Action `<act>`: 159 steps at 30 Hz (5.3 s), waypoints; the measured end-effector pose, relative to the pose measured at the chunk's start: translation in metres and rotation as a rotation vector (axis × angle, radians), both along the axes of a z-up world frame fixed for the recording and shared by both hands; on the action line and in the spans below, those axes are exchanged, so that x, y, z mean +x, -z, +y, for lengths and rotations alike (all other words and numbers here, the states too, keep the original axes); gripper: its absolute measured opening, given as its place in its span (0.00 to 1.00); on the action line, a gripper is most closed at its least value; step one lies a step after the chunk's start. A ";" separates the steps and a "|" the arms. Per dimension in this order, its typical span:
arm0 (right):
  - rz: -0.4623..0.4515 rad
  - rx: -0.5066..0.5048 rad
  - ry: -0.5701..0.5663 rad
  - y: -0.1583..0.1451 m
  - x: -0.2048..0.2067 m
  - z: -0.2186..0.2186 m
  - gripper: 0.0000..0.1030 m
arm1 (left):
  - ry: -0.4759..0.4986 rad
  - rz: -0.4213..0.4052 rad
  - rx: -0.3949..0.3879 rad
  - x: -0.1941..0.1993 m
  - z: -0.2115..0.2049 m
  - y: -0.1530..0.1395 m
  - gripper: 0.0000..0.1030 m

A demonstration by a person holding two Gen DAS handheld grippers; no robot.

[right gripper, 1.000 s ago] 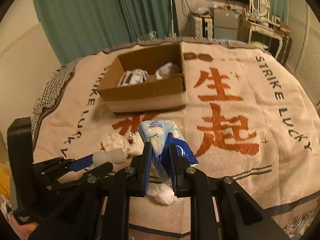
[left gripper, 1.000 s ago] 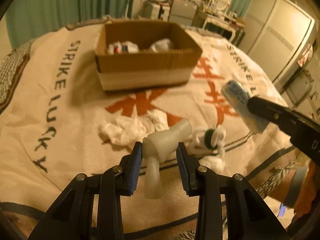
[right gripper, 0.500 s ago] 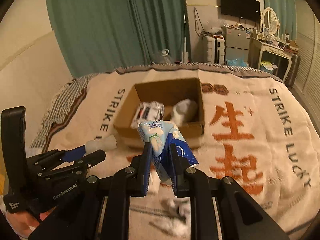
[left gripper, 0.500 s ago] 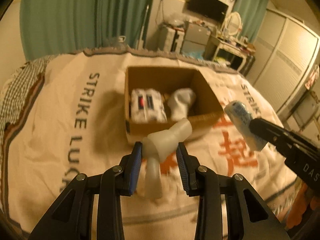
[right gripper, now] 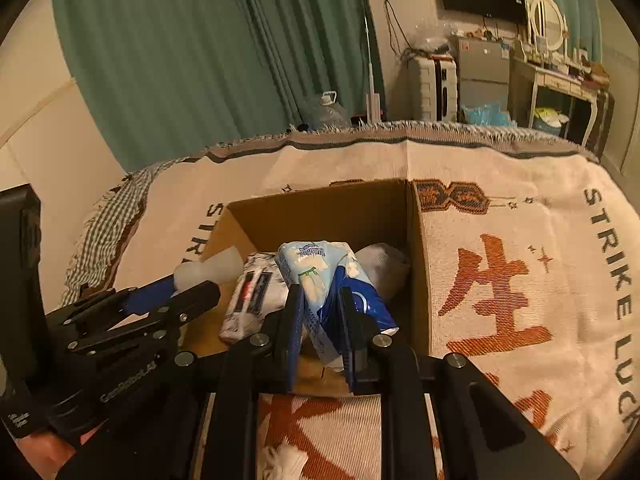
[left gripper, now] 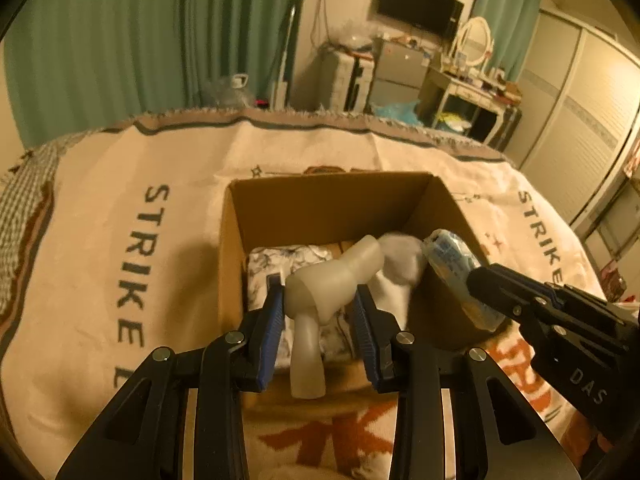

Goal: Organize soft objects
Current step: 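Lower both held items into the box and open both grippers, then grasp the white plush toy with the left gripper while the right grasps a white cloth, then drop the plush toy and cloth into the box from both grippers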

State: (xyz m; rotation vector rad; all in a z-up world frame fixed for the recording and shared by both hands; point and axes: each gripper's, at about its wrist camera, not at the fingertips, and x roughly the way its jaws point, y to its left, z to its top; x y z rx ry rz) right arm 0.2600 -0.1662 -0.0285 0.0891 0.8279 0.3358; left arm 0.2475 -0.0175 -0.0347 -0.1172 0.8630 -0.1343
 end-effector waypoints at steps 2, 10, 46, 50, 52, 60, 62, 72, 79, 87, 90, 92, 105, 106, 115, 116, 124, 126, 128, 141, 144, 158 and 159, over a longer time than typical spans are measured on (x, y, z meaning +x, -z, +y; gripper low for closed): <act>0.012 0.014 0.005 0.007 0.008 -0.003 0.19 | 0.003 -0.007 -0.003 0.003 -0.003 0.003 0.35; 0.030 0.056 0.068 -0.003 0.010 -0.021 0.35 | -0.017 -0.032 0.076 -0.013 -0.009 -0.017 0.61; 0.305 -0.091 0.231 0.065 -0.207 -0.046 0.87 | -0.092 0.085 0.107 -0.194 0.014 0.025 0.88; 0.388 -0.070 0.222 0.097 -0.201 -0.042 0.81 | -0.102 0.131 0.097 -0.189 0.015 0.042 0.88; 0.429 -0.047 0.212 0.111 -0.197 -0.038 0.79 | -0.095 0.140 0.099 -0.188 0.014 0.048 0.88; 0.451 -0.063 0.245 0.129 -0.193 -0.037 0.42 | -0.028 0.184 0.111 -0.187 -0.009 0.061 0.88; 0.454 -0.012 0.250 0.127 -0.198 -0.045 0.39 | -0.020 0.187 0.118 -0.187 -0.017 0.062 0.88; 0.303 -0.008 0.248 0.071 -0.215 -0.086 0.37 | 0.088 0.211 0.139 -0.191 -0.073 0.070 0.88; 0.204 -0.069 0.309 0.052 -0.199 -0.121 0.37 | 0.175 0.231 0.072 -0.189 -0.111 0.076 0.88; 0.218 -0.061 0.318 0.064 -0.184 -0.140 0.37 | 0.207 0.223 0.018 -0.173 -0.140 0.080 0.86; 0.225 -0.057 0.320 0.068 -0.177 -0.144 0.37 | 0.198 0.234 0.019 -0.165 -0.144 0.089 0.84; 0.228 -0.056 0.320 0.070 -0.174 -0.146 0.37 | 0.199 0.246 0.019 -0.161 -0.145 0.094 0.72; 0.229 -0.055 0.298 0.070 -0.166 -0.139 0.37 | 0.212 0.217 0.009 -0.158 -0.138 0.087 0.45; 0.227 -0.055 0.298 0.069 -0.167 -0.139 0.37 | 0.212 0.211 0.007 -0.159 -0.136 0.084 0.45; 0.152 -0.069 0.290 0.036 -0.180 -0.124 0.37 | 0.192 0.119 -0.001 -0.176 -0.110 0.042 0.44; 0.144 -0.070 0.286 0.032 -0.180 -0.121 0.37 | 0.183 0.110 -0.003 -0.178 -0.103 0.038 0.44; 0.086 -0.076 0.238 0.004 -0.191 -0.083 0.37 | 0.120 0.041 0.011 -0.190 -0.060 0.013 0.44; 0.075 -0.086 0.216 0.000 -0.191 -0.070 0.37 | 0.100 0.009 0.021 -0.192 -0.047 0.006 0.44; 0.061 -0.096 0.187 -0.004 -0.191 -0.053 0.37 | 0.076 -0.012 0.027 -0.192 -0.032 0.000 0.44; -0.033 -0.136 0.042 -0.036 -0.138 0.031 0.37 | -0.017 -0.065 0.030 -0.134 0.032 -0.022 0.44; -0.068 -0.145 0.030 -0.048 -0.106 0.042 0.37 | -0.033 -0.066 0.022 -0.105 0.040 -0.026 0.44; -0.007 -0.113 0.011 -0.011 0.064 0.044 0.38 | 0.020 -0.017 0.035 0.037 0.026 0.007 0.44; 0.006 -0.103 0.011 -0.005 0.074 0.041 0.38 | 0.026 -0.011 0.040 0.042 0.024 0.010 0.45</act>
